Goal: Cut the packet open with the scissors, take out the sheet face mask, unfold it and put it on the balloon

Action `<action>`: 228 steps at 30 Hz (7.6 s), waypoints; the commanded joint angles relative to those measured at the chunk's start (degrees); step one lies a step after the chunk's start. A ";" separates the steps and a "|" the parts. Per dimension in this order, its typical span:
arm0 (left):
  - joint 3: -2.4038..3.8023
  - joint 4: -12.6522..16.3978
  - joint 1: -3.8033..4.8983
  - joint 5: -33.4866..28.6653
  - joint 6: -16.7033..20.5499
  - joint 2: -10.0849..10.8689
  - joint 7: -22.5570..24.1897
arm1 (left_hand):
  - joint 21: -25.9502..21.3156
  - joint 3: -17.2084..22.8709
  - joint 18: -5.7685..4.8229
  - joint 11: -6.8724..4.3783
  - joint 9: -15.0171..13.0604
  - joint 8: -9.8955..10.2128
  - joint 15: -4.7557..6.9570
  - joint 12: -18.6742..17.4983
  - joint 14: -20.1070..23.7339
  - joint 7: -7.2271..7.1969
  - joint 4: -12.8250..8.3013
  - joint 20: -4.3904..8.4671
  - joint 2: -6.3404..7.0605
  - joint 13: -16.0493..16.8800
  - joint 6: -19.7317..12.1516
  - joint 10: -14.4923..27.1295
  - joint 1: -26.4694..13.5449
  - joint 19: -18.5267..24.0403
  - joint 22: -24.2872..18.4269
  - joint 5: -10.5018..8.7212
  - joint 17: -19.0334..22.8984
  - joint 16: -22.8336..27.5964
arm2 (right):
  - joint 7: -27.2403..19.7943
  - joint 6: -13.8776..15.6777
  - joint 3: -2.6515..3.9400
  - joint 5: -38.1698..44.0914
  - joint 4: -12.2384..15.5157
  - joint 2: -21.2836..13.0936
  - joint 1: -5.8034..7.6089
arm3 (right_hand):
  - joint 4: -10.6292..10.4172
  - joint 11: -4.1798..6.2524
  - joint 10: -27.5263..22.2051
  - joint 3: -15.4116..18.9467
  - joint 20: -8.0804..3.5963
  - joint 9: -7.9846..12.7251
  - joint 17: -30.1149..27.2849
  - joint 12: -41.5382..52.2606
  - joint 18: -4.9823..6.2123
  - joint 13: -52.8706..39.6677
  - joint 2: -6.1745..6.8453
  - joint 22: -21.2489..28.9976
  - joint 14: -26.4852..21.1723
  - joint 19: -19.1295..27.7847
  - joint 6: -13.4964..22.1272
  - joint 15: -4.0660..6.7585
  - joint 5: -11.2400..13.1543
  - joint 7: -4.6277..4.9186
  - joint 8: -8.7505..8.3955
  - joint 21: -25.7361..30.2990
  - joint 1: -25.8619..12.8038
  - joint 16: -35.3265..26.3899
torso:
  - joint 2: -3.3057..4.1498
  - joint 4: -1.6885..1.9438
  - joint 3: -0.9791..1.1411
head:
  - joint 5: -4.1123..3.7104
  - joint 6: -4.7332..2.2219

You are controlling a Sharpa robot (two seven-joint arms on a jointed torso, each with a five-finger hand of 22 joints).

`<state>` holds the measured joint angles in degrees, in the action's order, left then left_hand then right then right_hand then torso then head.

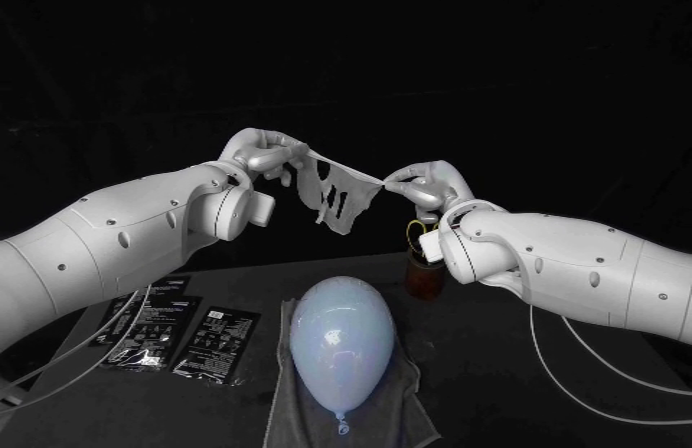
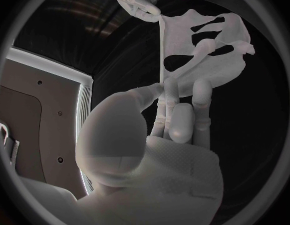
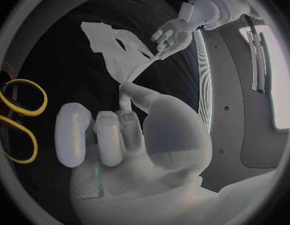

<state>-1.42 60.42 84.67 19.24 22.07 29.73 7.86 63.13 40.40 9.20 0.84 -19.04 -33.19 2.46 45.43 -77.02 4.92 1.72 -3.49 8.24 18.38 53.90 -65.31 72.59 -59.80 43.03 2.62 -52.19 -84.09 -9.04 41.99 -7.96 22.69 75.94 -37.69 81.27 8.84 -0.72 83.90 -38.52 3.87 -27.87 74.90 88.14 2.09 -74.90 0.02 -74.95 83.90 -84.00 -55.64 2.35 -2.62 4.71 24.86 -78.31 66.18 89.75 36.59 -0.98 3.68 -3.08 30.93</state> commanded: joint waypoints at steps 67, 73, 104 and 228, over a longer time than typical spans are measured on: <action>-0.72 0.00 0.33 10.00 -3.71 -1.36 -8.09 | 2.07 2.33 -0.46 -0.06 -3.89 -0.21 0.09 0.53 -1.48 0.17 -2.93 0.00 -0.12 0.09 0.26 0.16 0.32 -2.54 3.00 0.20 -2.27 -0.77 | -0.35 -1.04 -0.42 16.52 -2.52 3.35 -2.63 | -3.92 -3.38 -3.47 12.48 2.32 -4.74 11.75 -12.09 2.20 -2.86 4.70 -8.05 4.69 2.55 4.92 -2.60 -0.41 4.24 -13.36 8.31 3.30 -0.91 | -0.01 0.23 -0.03 | 0.93 0.01; -1.21 -0.18 0.29 9.68 -4.17 -1.92 -8.72 | 2.19 2.33 -0.49 -0.05 -3.89 -0.21 0.09 0.57 -1.55 0.17 -2.90 0.00 -0.11 0.08 0.28 0.15 0.26 -2.68 3.17 0.20 -2.36 -0.82 | -2.13 2.04 -0.04 23.33 -4.04 6.18 -1.92 | -3.61 -3.32 -2.96 12.33 2.27 -4.34 12.29 -11.37 1.99 -3.39 4.90 -8.46 4.94 2.07 4.36 -2.55 -0.47 4.16 -13.74 7.27 3.47 -0.71 | -0.02 0.16 -0.14 | 0.91 -0.10; -1.64 1.02 0.26 8.17 -3.44 -2.36 -10.68 | 3.85 2.11 -1.00 -0.67 -4.03 -0.63 0.57 1.78 -3.09 -0.67 -1.18 0.19 0.10 0.05 1.04 -1.13 -1.80 -4.94 5.93 0.21 -4.94 -1.44 | 4.96 7.78 0.20 37.69 -15.96 18.11 -2.97 | -4.35 -4.15 -6.69 16.72 3.00 -2.34 7.87 -14.75 3.11 -0.02 8.47 -6.86 2.73 5.10 5.04 -3.36 -0.20 4.86 -17.30 13.01 0.63 -2.22 | -0.04 0.18 -0.05 | 0.45 0.00; -1.85 6.67 -12.80 3.47 6.69 -0.80 12.39 | -50.84 -45.70 -2.63 10.91 4.81 3.68 -12.76 -12.53 43.91 9.33 14.90 -13.03 -1.73 -14.36 -12.34 23.06 13.30 20.67 -34.26 0.13 43.00 38.94 | -6.36 0.67 1.00 -2.66 1.18 7.41 -2.98 | -4.36 -0.20 0.07 -4.00 -0.39 -8.46 15.10 -8.29 0.91 -5.84 2.04 -11.05 6.10 -0.46 -1.63 0.23 -0.23 0.69 -4.92 2.33 3.03 0.25 | -0.07 0.15 -0.02 | 0.48 0.34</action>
<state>-3.37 67.12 71.86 25.27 27.00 29.12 19.25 12.54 -5.54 7.48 11.82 -14.29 -29.27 -10.39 32.62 -32.80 10.96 16.68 -16.58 7.07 4.06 41.18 -41.69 86.10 -38.69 8.81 2.99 -9.24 -44.87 -14.69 43.88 -7.01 19.26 76.88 -30.24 78.24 4.20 -0.82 83.62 -42.52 3.62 -34.99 74.90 79.49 3.84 -74.90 1.90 -74.95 83.81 -83.69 -56.87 2.84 -2.51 5.32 18.87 -75.77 69.58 89.61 36.52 -0.86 3.64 -2.52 31.27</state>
